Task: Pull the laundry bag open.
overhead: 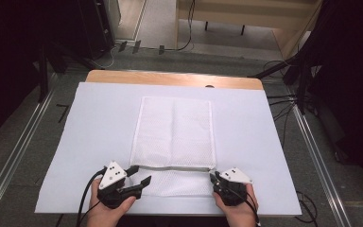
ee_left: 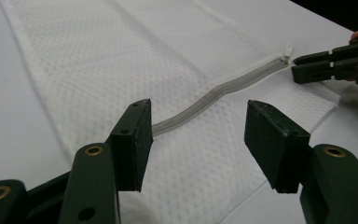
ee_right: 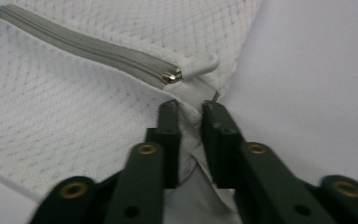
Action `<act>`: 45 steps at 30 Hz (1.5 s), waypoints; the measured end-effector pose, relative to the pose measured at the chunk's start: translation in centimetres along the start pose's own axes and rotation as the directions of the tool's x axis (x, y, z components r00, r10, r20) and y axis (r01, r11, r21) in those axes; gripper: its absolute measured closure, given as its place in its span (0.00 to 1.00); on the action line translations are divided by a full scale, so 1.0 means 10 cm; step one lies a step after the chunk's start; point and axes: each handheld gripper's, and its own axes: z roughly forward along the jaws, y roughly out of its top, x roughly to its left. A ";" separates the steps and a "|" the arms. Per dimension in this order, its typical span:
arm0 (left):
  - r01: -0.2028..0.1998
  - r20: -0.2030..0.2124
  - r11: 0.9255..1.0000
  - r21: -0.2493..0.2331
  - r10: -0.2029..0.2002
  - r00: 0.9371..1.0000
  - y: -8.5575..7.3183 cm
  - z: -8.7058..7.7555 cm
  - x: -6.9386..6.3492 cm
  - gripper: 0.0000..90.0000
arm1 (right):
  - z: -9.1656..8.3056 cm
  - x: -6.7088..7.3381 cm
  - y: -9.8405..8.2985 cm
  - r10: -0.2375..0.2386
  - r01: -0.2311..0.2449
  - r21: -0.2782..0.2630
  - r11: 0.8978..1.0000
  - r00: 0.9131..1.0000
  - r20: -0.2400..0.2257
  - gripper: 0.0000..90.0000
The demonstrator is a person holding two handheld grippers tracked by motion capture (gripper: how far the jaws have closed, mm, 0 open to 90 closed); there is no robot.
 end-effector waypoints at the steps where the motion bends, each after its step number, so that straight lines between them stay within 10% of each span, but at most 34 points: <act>1: 0.001 0.013 1.000 0.005 -0.001 1.000 0.03 0.03 -0.03 0.46 | 0.00 0.00 0.00 -0.001 0.001 -0.002 1.000 1.000 -0.005 0.95; 13: -0.047 0.069 0.995 0.085 0.041 0.997 0.35 0.61 -0.38 0.58 | -0.05 0.04 0.04 -0.038 0.037 -0.057 0.998 0.999 -0.019 1.00; 24: -0.011 0.139 0.988 0.153 -0.011 0.990 0.57 1.12 -0.56 0.89 | -0.13 0.07 0.07 -0.062 0.058 -0.120 0.991 0.998 -0.032 1.00; 38: 0.016 0.155 0.988 0.152 -0.040 0.987 0.75 1.40 -0.74 0.65 | -0.16 0.11 0.09 -0.097 0.091 -0.150 0.985 0.995 -0.035 1.00; 45: 0.052 0.217 0.977 0.208 -0.098 0.971 0.80 1.56 -0.77 0.66 | -0.15 0.13 0.09 -0.113 0.107 -0.152 0.983 0.993 -0.032 1.00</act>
